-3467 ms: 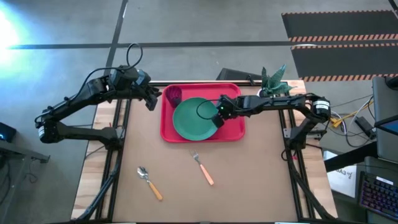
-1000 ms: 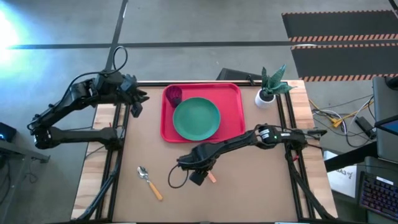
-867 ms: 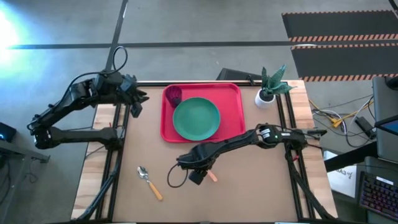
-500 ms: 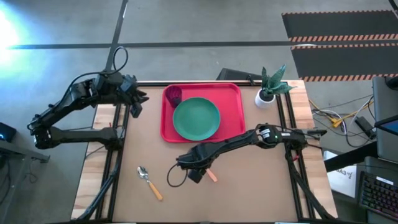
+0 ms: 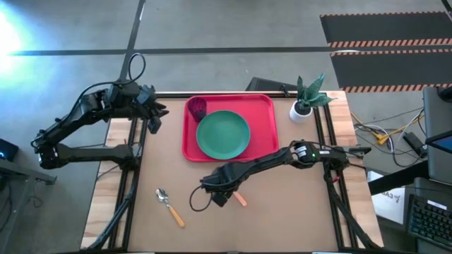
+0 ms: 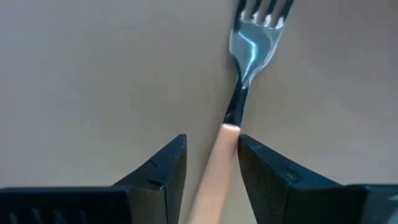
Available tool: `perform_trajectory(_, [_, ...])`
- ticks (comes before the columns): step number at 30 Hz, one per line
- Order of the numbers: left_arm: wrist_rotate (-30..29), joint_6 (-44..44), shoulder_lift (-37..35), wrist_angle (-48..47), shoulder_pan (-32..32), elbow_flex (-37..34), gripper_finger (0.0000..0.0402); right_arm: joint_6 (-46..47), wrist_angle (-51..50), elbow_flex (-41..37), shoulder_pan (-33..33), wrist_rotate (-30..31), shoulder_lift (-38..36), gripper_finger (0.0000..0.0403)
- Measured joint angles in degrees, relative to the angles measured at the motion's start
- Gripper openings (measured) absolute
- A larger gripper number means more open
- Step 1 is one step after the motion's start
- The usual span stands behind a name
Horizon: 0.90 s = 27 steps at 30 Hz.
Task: Pick and place plate/cup/fork/spoon on tray
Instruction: Put the orange fork on the right side of the green plate on the orange tray
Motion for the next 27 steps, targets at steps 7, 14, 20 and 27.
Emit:
perform_trajectory(7, [0.0, -0.01, 0.01, -0.02, 0.01, 0.0, 0.009, 1.77, 2.78, -1.87, 0.0, 0.11, 0.0, 0.0132])
perform_trajectory(14, [0.0, -0.14, -0.01, -0.07, 0.01, 0.0, 0.009, 3.69, 2.71, -2.18, 0.1, 2.66, -0.03, 0.0104])
perform_trajectory(20, [0.01, -0.16, -0.04, -0.11, 0.01, 0.0, 0.009, 5.38, 2.85, -3.45, 0.02, 3.02, -0.21, 0.0024])
perform_trajectory(27, [0.0, -0.09, -0.04, -0.11, 0.01, 0.0, 0.009, 7.49, 2.62, -3.14, 0.41, 3.93, -0.28, 0.0024])
